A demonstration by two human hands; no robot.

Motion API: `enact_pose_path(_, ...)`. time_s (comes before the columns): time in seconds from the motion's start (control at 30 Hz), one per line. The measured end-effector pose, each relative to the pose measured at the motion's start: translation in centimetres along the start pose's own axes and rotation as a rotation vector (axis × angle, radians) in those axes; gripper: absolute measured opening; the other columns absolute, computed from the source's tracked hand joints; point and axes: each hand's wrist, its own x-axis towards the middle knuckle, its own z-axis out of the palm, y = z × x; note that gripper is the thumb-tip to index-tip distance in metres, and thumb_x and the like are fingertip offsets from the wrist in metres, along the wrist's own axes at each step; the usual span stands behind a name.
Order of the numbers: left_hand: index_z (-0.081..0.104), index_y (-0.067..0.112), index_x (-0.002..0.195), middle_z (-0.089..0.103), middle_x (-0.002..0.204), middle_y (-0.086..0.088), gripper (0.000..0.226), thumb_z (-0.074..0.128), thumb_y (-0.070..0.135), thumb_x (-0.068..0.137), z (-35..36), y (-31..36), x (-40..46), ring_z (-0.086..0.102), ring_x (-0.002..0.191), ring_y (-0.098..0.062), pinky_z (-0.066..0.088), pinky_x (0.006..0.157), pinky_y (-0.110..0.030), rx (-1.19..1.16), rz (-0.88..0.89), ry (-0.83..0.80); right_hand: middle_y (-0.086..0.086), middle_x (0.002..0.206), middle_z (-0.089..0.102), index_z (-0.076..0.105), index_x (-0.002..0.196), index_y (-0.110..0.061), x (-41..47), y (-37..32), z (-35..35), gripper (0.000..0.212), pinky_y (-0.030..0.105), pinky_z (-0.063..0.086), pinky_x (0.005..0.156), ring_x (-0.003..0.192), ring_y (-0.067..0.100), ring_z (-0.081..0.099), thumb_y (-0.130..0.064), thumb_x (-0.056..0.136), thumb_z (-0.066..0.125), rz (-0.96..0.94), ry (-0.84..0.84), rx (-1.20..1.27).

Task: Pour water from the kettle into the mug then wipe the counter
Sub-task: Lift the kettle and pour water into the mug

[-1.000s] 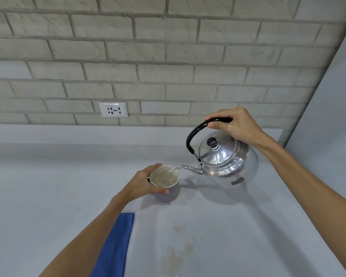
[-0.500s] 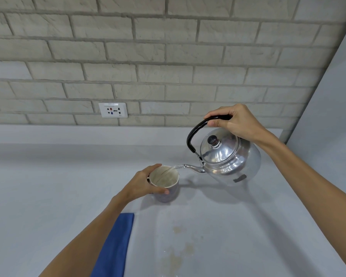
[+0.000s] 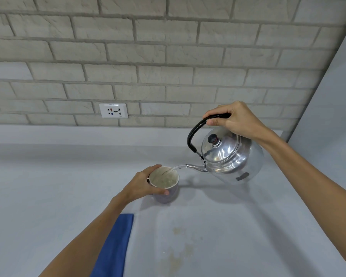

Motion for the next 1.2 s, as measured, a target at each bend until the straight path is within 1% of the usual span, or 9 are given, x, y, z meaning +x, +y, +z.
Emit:
enact_pose_path(0.2,0.045,0.041,0.130,0.056,0.121,0.018,0.103,0.090,0.055,0.038,0.0,0.0,0.0,0.057,0.107,-0.004,0.051,0.083,-0.019,0.008,0.000,-0.001,-0.001,0.095,0.074,0.076,0.097,-0.013,0.2,-0.6,-0.1,0.018,0.014,0.047,0.086,0.090,0.004,0.066,-0.011,0.079,0.075,-0.025,-0.010,-0.034)
enact_pose_path(0.3,0.046,0.041,0.130,0.056,0.121,0.017,0.103,0.090,0.055,0.038,0.0,0.0,0.0,0.057,0.108,-0.005,0.050,0.084,-0.019,0.006,-0.001,0.000,-0.003,0.095,0.073,0.076,0.098,-0.012,0.3,-0.7,-0.1,0.020,0.006,0.045,0.084,0.088,-0.005,0.065,-0.012,0.079,0.075,-0.028,-0.013,-0.036)
enact_pose_path(0.37,0.046,0.040,0.130,0.056,0.122,0.016,0.103,0.090,0.055,0.038,0.0,0.0,0.0,0.057,0.109,-0.006,0.050,0.086,-0.021,0.008,0.001,0.000,-0.006,0.095,0.073,0.076,0.099,-0.012,0.4,-0.7,-0.2,0.020,0.004,0.043,0.083,0.087,-0.011,0.063,-0.013,0.079,0.075,-0.027,-0.017,-0.041)
enact_pose_path(0.53,0.046,0.040,0.130,0.056,0.122,0.017,0.102,0.089,0.055,0.039,0.0,0.1,0.0,0.057,0.108,-0.006,0.049,0.082,-0.017,0.005,0.002,-0.001,-0.010,0.094,0.071,0.075,0.099,-0.013,0.6,-0.7,-0.2,0.021,0.001,0.041,0.081,0.086,-0.016,0.061,-0.014,0.078,0.075,-0.034,-0.022,-0.041)
enact_pose_path(0.6,0.046,0.039,0.130,0.056,0.122,0.016,0.103,0.089,0.055,0.039,0.0,0.1,0.0,0.057,0.109,-0.007,0.049,0.082,-0.017,0.012,0.005,0.000,-0.012,0.092,0.071,0.075,0.099,-0.014,0.8,-0.6,-0.1,0.021,0.000,0.040,0.080,0.085,-0.017,0.061,-0.014,0.078,0.076,-0.039,-0.024,-0.043)
enact_pose_path(0.73,0.046,0.040,0.130,0.056,0.122,0.017,0.102,0.090,0.055,0.039,0.1,0.1,0.0,0.057,0.109,-0.006,0.049,0.088,-0.022,0.009,0.000,0.006,-0.012,0.092,0.070,0.075,0.100,-0.014,1.0,-0.6,0.0,0.022,0.002,0.041,0.082,0.086,-0.016,0.061,-0.014,0.078,0.076,-0.046,-0.032,-0.049)
enact_pose_path(0.83,0.046,0.040,0.130,0.056,0.122,0.018,0.102,0.090,0.055,0.039,0.1,0.1,0.0,0.057,0.109,-0.004,0.049,0.088,-0.022,0.008,-0.001,0.004,-0.011,0.093,0.071,0.075,0.100,-0.014,1.1,-0.5,0.0,0.022,0.003,0.042,0.084,0.086,-0.015,0.061,-0.015,0.078,0.076,-0.050,-0.038,-0.057)
enact_pose_path(1.03,0.046,0.039,0.131,0.057,0.121,0.017,0.101,0.091,0.051,0.041,0.1,0.2,-0.1,0.058,0.107,-0.002,0.048,0.085,-0.018,0.001,-0.005,0.002,-0.010,0.092,0.072,0.075,0.098,-0.013,0.9,0.1,0.6,0.020,0.004,0.043,0.082,0.085,-0.012,0.063,-0.013,0.078,0.076,-0.054,-0.027,-0.028)
enact_pose_path(1.2,0.045,0.039,0.131,0.057,0.121,0.016,0.101,0.091,0.050,0.042,0.1,0.3,-0.2,0.057,0.107,-0.004,0.048,0.085,-0.019,0.004,-0.009,-0.002,-0.012,0.093,0.072,0.075,0.098,-0.020,0.1,1.9,1.4,0.021,0.004,0.043,0.082,0.089,-0.010,0.064,-0.012,0.079,0.075,0.003,0.007,0.075)
